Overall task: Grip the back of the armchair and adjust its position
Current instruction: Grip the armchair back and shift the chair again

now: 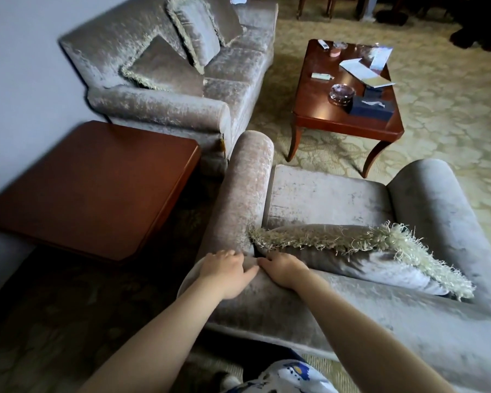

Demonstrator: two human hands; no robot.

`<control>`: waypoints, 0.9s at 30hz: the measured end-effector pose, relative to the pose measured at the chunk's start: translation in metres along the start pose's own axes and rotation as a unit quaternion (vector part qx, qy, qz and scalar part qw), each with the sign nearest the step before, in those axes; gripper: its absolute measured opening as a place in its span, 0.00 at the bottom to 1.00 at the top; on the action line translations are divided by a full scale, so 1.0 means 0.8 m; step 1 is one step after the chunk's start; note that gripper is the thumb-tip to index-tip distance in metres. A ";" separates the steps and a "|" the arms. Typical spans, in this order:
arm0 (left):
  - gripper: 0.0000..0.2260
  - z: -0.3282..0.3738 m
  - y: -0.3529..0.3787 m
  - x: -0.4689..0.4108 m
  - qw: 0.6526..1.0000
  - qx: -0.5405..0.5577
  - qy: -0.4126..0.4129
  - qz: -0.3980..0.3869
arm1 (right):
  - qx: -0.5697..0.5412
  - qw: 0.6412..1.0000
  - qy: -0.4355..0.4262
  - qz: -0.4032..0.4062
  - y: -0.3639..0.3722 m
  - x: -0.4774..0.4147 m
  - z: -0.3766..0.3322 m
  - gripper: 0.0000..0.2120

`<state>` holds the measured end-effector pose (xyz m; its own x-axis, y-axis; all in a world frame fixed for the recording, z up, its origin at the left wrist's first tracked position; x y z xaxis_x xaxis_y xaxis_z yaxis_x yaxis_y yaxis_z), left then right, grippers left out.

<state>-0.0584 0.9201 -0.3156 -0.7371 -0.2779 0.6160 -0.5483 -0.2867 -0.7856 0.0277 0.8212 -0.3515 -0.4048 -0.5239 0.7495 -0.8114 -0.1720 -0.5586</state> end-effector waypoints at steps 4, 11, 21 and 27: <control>0.29 -0.004 -0.002 -0.005 1.000 0.007 0.004 0.015 | 0.004 1.000 0.002 0.001 0.001 -0.010 0.004 0.27; 0.30 -0.017 -0.035 -0.017 0.999 0.036 -0.003 0.020 | -0.014 0.999 -0.028 0.017 -0.037 -0.011 -0.011 0.25; 0.30 -0.013 -0.020 0.016 0.999 -0.011 -0.005 0.042 | -0.012 0.999 -0.015 0.040 -0.022 0.029 0.021 0.24; 0.29 -0.009 -0.018 0.020 0.999 -0.016 -0.016 0.036 | -0.005 0.999 -0.002 0.034 -0.017 0.030 0.025 0.25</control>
<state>-0.0650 0.9269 -0.2947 -0.7622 -0.3257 0.5595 -0.5077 -0.2354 -0.8287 0.0372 0.7945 -0.3331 -0.4570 -0.5380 0.7083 -0.7860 -0.1284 -0.6047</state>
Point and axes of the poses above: each hand's wrist, its own x-axis away from the middle knuckle, its own y-axis out of the palm, z = x × y, the point moved 9 cm from there along -x, towards the middle knuckle, and after that the axes turned 13 degrees about -z, right-handed, at the moved point
